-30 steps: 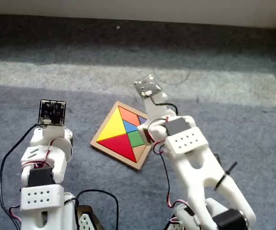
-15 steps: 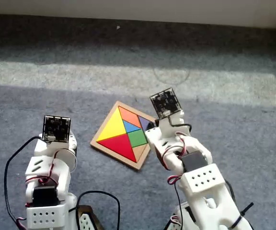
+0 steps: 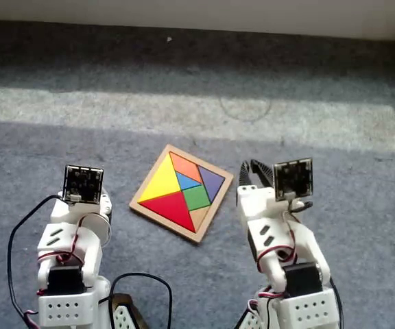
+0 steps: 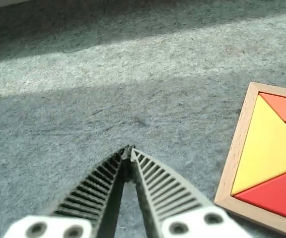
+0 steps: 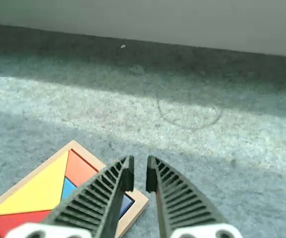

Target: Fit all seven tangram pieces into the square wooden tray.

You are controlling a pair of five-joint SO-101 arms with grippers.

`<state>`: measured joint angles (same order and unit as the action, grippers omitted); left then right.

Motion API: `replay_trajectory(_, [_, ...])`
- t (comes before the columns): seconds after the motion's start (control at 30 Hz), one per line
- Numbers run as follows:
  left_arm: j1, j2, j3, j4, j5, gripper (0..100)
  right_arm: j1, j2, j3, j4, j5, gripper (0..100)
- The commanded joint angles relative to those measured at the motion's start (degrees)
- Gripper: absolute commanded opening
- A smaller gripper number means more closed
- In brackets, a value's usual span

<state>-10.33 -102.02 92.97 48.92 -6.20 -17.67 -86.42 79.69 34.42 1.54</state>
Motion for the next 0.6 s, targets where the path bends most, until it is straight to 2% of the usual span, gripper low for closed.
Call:
replay_trajectory(0.0, [0.7, -1.0, -0.4, 0.1, 0.2, 1, 1.5, -14.3, 3.8, -1.2, -0.4, 5.2])
replay_trajectory(0.1, [0.7, -1.0, -0.4, 0.1, 0.2, 1, 1.5, -19.8, 7.3, -1.2, -0.4, 5.2])
replay_trajectory(0.43, [1.9, -1.0, 1.2, -1.4, 0.2, 1, 1.6, -18.9, 20.7, -1.4, -0.6, 5.2])
replay_trajectory(0.57, [3.1, -1.0, 3.2, -4.2, 0.1, 1, 2.1, -18.8, 24.8, 3.4, -0.6, 5.2])
